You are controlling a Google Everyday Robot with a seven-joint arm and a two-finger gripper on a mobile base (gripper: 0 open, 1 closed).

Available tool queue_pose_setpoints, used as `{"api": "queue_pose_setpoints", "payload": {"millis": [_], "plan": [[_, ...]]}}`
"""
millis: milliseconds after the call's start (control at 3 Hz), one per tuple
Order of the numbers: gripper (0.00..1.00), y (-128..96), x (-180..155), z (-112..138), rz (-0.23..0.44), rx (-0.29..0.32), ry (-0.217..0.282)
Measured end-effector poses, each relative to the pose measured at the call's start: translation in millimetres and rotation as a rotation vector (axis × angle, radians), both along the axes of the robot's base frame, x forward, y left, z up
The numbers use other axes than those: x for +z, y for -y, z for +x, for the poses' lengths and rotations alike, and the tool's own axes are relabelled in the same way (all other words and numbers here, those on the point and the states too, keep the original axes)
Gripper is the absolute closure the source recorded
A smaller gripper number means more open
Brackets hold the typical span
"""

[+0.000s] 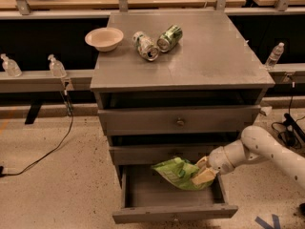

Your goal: Place green rice chip bag into bottom drawer

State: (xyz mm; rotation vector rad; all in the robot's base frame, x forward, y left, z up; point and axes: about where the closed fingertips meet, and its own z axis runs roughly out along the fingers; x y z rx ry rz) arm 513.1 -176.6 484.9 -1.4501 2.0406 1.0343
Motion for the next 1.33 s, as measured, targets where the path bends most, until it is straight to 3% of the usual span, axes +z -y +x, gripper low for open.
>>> {"api": "queue_pose_setpoints", "payload": {"millis": [333,667,1333], "plan": [[1.00,-3.2,-24.2,2.4,-0.014,-0.011,-0.043],[1.00,-10.2,-78.9,-1.3,-0.056,-0.006,-0.048],[1.00,-11.7,-176.2,8.2,-0.246,-0.054,0.052]]}}
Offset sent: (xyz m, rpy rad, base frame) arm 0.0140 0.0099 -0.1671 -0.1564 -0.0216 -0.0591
